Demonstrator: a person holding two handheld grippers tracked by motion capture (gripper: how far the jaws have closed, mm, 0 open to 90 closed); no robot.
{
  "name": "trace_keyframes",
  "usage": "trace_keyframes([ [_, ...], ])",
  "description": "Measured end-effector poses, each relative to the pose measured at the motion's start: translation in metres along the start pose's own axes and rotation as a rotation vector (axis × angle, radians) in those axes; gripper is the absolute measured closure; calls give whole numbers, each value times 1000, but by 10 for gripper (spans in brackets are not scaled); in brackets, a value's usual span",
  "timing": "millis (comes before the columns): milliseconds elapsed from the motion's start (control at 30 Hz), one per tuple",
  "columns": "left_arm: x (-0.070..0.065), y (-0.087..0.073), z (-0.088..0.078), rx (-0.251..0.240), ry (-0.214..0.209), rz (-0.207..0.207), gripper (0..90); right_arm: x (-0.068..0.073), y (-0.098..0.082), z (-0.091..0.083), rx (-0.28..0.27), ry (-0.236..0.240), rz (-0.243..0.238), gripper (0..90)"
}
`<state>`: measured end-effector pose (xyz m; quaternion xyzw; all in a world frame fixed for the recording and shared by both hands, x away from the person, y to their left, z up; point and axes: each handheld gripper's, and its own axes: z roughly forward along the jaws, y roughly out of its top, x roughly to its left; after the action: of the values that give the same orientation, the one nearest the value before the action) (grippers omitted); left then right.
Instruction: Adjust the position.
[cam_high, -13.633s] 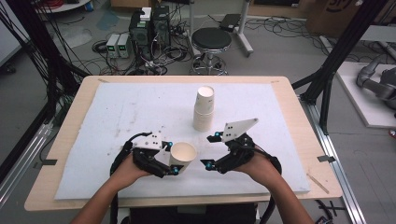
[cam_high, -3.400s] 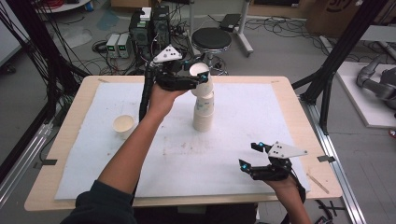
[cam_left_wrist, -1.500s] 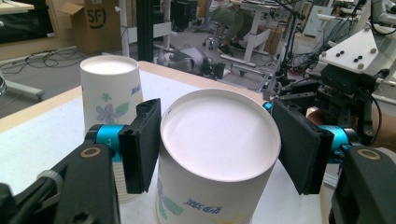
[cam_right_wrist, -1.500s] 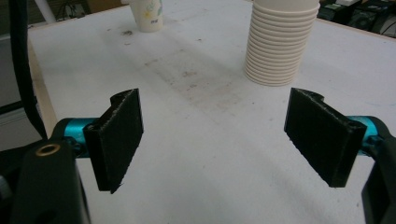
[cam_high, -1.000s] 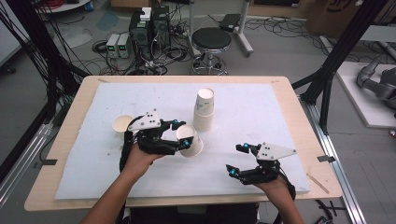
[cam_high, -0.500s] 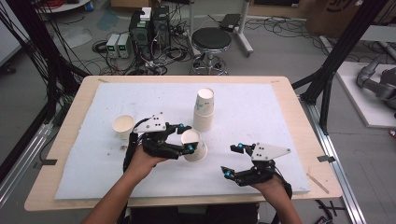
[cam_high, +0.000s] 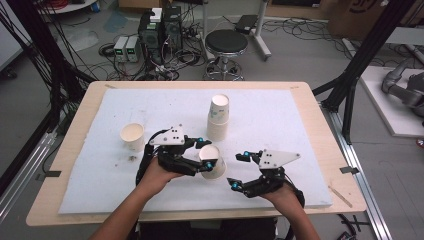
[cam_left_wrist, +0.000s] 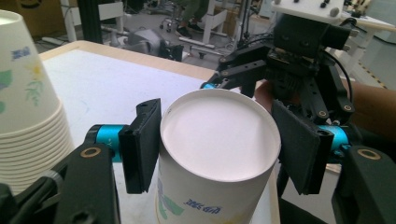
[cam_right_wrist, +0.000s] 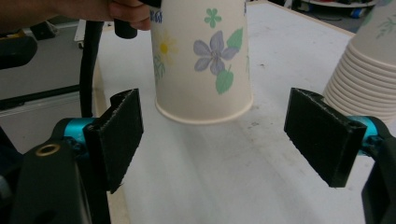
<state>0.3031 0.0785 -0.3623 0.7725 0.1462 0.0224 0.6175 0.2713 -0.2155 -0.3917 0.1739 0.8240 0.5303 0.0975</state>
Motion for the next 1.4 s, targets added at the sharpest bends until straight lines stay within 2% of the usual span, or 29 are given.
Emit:
trace_keyframes([
  [567, -9, 3, 8, 24, -80, 21, 363, 6, 7, 25, 26, 86, -23, 201],
  [900, -11, 2, 11, 11, -101, 7, 363, 7, 8, 30, 27, 102, -27, 206],
  [1000, -11, 2, 12, 3, -108, 0, 363, 7, 7, 30, 28, 116, -33, 252],
  [1167, -10, 0, 11, 36, -128, 4, 358, 8, 7, 30, 53, 127, -32, 312],
  [1200, -11, 0, 11, 53, -135, 9, 350, 8, 7, 30, 65, 129, -38, 320],
  [1300, -13, 0, 13, 104, -129, 1, 184, 9, 7, 30, 78, 136, -52, 332],
  [1400, -12, 0, 11, 112, -134, 8, 163, 8, 9, 30, 113, 119, -76, 334],
])
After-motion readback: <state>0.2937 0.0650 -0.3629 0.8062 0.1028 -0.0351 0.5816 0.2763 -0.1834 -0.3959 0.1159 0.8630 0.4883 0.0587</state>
